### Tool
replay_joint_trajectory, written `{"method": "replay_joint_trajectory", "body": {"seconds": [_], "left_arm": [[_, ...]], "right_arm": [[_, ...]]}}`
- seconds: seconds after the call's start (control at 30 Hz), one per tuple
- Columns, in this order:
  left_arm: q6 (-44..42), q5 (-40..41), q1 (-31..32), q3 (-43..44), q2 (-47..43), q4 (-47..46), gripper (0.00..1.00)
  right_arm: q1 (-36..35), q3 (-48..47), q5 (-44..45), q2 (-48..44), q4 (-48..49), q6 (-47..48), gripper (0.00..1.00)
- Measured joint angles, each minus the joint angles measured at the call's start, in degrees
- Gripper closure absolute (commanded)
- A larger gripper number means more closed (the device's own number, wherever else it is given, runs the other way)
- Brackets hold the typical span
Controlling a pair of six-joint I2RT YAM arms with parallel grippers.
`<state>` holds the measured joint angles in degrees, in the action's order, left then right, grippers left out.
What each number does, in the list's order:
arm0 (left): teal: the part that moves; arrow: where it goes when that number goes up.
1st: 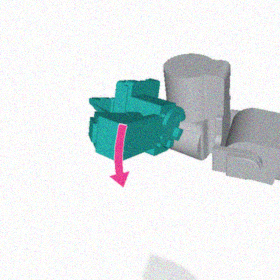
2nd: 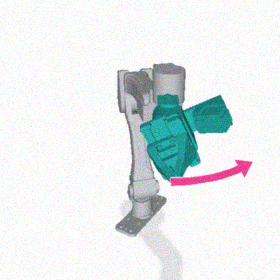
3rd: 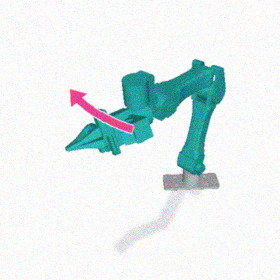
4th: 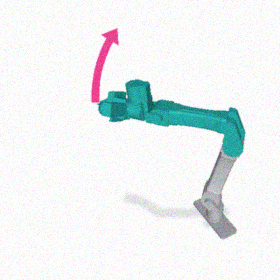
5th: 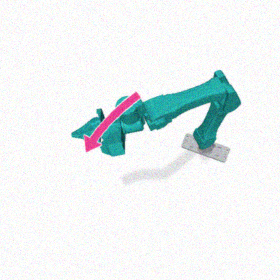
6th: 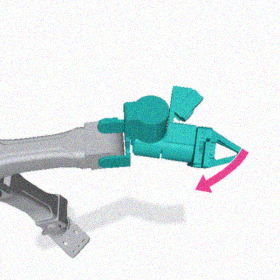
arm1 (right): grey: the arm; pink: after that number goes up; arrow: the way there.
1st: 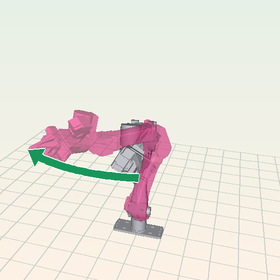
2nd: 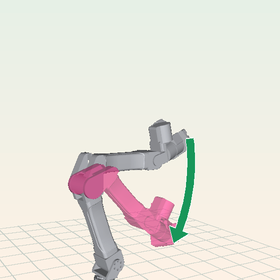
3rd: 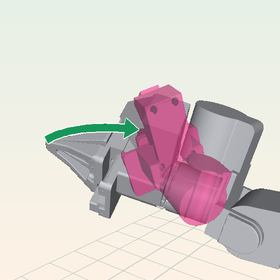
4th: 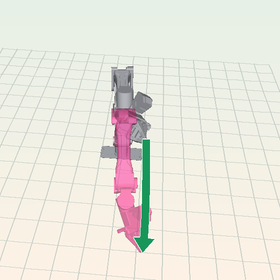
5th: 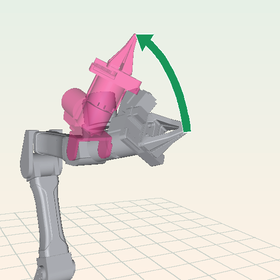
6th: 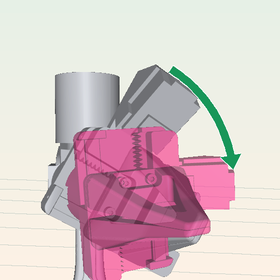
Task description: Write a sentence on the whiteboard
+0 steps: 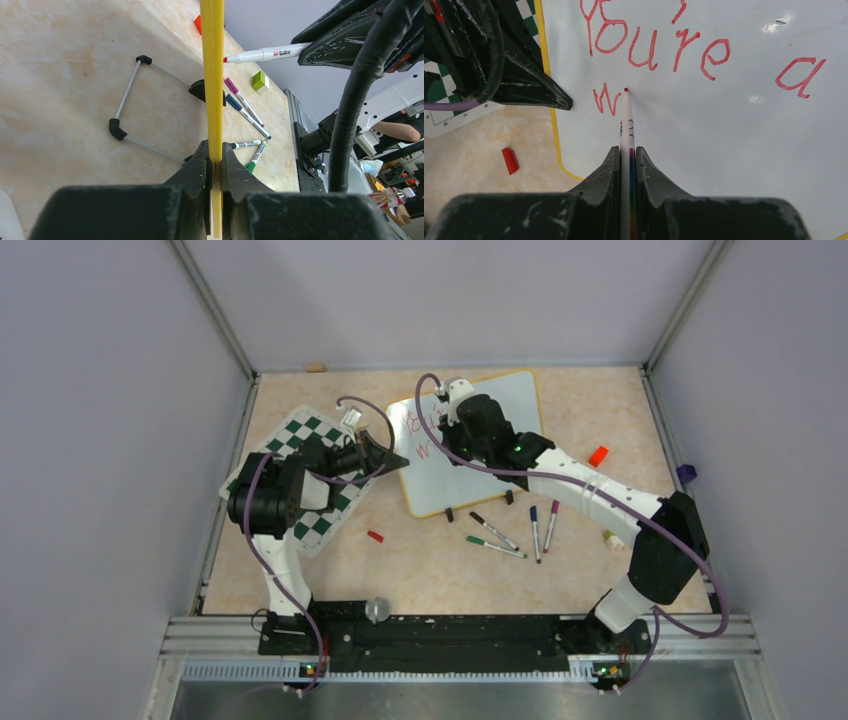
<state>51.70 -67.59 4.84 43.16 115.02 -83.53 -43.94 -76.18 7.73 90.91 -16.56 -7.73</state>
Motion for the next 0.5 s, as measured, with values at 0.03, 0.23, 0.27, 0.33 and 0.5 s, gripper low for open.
{"method": "replay_joint_trajectory", "body": {"seconds": [0.03, 0.23, 0.27, 0.33, 0.5], "left_arm": [[0.0, 0.0, 0.0, 0.0, 0.0, 0.0, 1.00], [0.0, 0.1, 0.0, 0.0, 0.0, 0.2, 1.00], [0.0, 0.2, 0.0, 0.0, 0.0, 0.2, 1.00], [0.0, 0.2, -0.1, 0.0, 0.0, 0.4, 1.00], [0.0, 0.4, 0.0, 0.0, 0.0, 0.4, 1.00]], "right_arm": [[0.0, 0.0, 0.1, 0.0, 0.0, 0.0, 1.00], [0.0, 0.0, 0.0, 0.1, 0.1, -0.1, 1.00], [0.0, 0.0, 0.0, 0.2, 0.1, -0.1, 1.00], [0.0, -0.1, 0.2, 0.3, 0.2, -0.1, 1.00], [-0.1, -0.7, 0.7, 0.6, -0.3, -0.4, 1.00]]}}
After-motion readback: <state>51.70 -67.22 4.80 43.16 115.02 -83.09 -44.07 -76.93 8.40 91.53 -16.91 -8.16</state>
